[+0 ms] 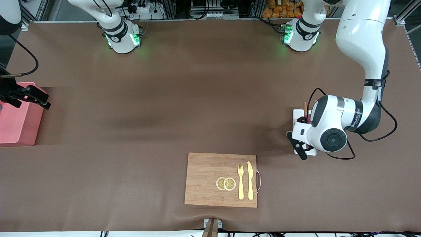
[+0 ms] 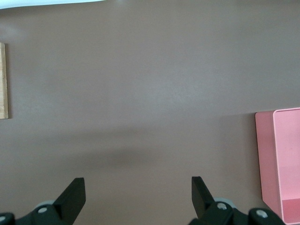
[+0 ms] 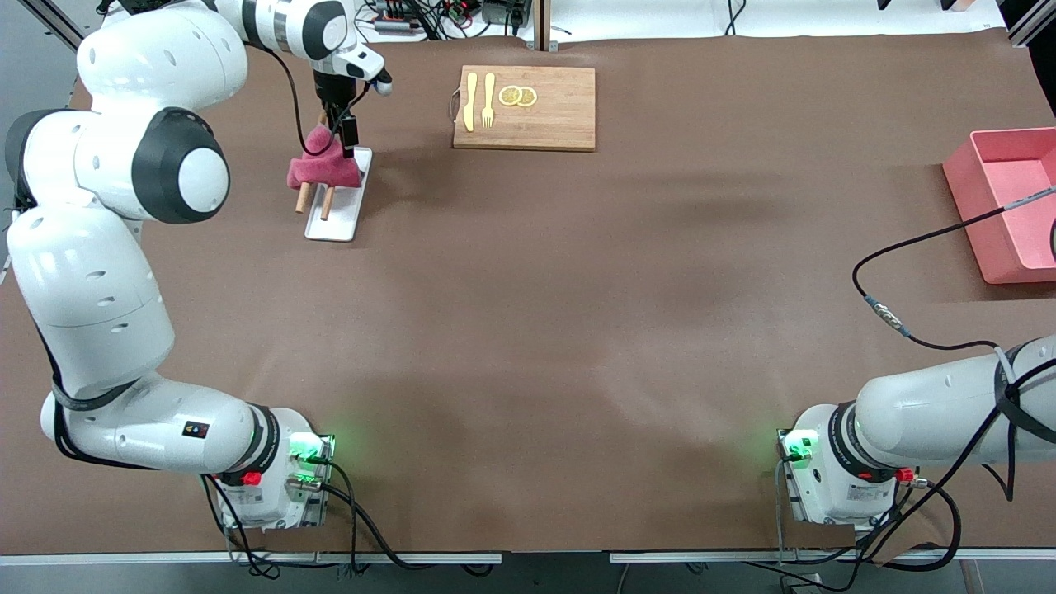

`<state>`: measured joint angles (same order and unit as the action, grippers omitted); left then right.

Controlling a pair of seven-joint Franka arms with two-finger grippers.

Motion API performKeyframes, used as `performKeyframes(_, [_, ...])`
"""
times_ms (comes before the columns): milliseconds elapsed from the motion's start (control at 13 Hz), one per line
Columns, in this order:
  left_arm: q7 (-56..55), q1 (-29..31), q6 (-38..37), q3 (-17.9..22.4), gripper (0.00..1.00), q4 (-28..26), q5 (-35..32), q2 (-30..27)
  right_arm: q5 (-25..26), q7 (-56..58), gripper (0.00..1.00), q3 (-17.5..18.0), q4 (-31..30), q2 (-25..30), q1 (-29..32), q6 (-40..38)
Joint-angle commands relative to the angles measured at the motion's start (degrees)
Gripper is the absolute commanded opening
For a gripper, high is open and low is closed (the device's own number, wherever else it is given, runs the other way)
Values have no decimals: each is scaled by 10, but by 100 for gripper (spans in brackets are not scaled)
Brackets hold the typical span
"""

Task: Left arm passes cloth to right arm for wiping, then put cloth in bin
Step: 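Lower the left gripper onto the pink cloth and close on it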

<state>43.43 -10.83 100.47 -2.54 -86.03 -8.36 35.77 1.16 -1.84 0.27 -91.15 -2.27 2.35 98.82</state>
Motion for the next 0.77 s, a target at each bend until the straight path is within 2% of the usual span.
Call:
performKeyframes(0, [-44, -7, -11, 2, 0, -5, -17, -3, 4, 0, 100, 5, 4, -1, 6, -5])
performKeyframes(692, [-54, -2, -28, 1, 0, 4, -14, -25, 4, -1, 100, 5, 4, -1, 4, -6])
